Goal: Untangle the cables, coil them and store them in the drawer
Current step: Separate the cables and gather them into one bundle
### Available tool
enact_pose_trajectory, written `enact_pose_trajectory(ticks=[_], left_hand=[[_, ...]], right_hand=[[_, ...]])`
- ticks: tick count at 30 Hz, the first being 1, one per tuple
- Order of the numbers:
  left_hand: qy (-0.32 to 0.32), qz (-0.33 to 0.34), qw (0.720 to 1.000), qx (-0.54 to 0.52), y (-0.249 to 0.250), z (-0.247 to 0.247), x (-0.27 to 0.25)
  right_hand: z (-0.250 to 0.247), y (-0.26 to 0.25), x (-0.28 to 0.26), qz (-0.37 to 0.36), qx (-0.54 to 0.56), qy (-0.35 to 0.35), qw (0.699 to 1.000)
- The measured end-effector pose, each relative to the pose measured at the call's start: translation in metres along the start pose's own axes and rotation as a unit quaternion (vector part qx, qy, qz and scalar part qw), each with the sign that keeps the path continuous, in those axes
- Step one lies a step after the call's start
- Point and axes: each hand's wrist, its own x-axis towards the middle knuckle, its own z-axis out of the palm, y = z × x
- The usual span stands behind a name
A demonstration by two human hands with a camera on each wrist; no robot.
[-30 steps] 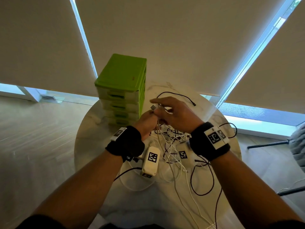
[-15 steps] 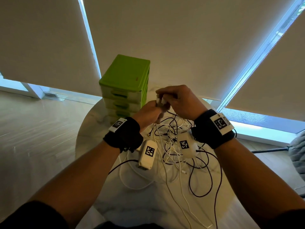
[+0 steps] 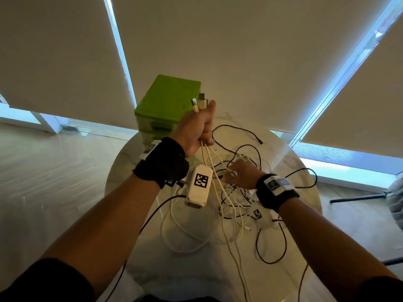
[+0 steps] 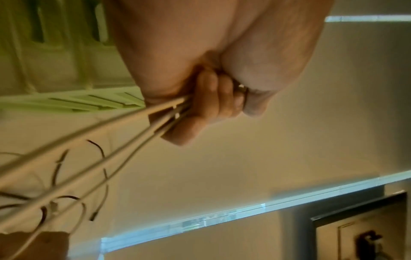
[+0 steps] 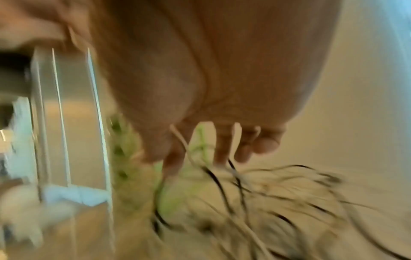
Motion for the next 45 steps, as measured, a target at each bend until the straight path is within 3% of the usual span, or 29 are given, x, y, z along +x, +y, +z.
enact_pose_trajectory(ticks=[3, 5, 7, 9, 12, 16, 21, 24, 27, 28, 32, 35, 38, 40, 42, 45], left_hand=[[0.006, 0.016, 0.999, -0.034, 0.020, -0.003, -0.002], [0.020, 0.028, 0.999, -0.024, 0.027, -0.010, -0.002], [0.045, 0.039, 0.996, 0.064, 0.020, -0.015, 0.003], [0.065, 0.036, 0.976, 0.207, 0.003, -0.014, 0.006], [0.016, 0.020, 0.944, 0.328, -0.027, -0.001, 0.008], [-0.005, -0.002, 0.955, 0.298, -0.049, 0.017, 0.013], [-0.010, 0.022, 0.962, 0.271, -0.049, 0.024, 0.020], [0.015, 0.021, 0.971, 0.238, -0.038, 0.020, 0.020], [0.050, 0.034, 0.979, 0.196, -0.026, 0.008, 0.024], [0.054, 0.041, 0.980, 0.188, -0.022, 0.004, 0.025], [0.061, 0.055, 0.984, 0.161, -0.008, -0.011, 0.026], [0.080, 0.066, 0.983, 0.150, -0.008, -0.027, 0.029], [0.111, 0.074, 0.981, 0.140, -0.012, -0.030, 0.030], [0.131, 0.078, 0.981, 0.122, -0.012, -0.030, 0.030], [0.137, 0.069, 0.980, 0.127, -0.013, -0.027, 0.028], [0.067, 0.004, 0.970, 0.235, -0.028, -0.017, 0.020]], right_hand=[[0.011, 0.036, 0.001, 0.125, 0.017, 0.098, 0.987], [0.003, 0.042, -0.001, 0.143, 0.068, 0.109, 0.981], [-0.015, 0.032, -0.003, 0.114, 0.108, 0.116, 0.981], [-0.040, 0.007, -0.008, 0.047, 0.147, 0.136, 0.979], [-0.078, -0.032, -0.019, -0.049, 0.203, 0.176, 0.962], [-0.101, -0.055, -0.027, -0.114, 0.237, 0.221, 0.939], [-0.102, -0.058, -0.033, -0.132, 0.337, 0.292, 0.885], [-0.092, -0.046, -0.028, -0.112, 0.351, 0.256, 0.894], [-0.055, -0.032, -0.019, -0.057, 0.346, 0.073, 0.934], [-0.038, -0.027, -0.014, -0.053, 0.314, 0.051, 0.946], [-0.004, -0.004, 0.001, 0.011, 0.261, 0.122, 0.958], [-0.012, 0.008, 0.002, 0.034, 0.234, 0.114, 0.965], [-0.023, 0.015, 0.002, 0.019, 0.177, 0.166, 0.970], [-0.029, 0.011, -0.001, 0.014, 0.206, 0.206, 0.957], [-0.039, 0.002, -0.009, 0.014, 0.305, 0.228, 0.925], [-0.062, -0.022, -0.024, -0.034, 0.388, 0.230, 0.892]])
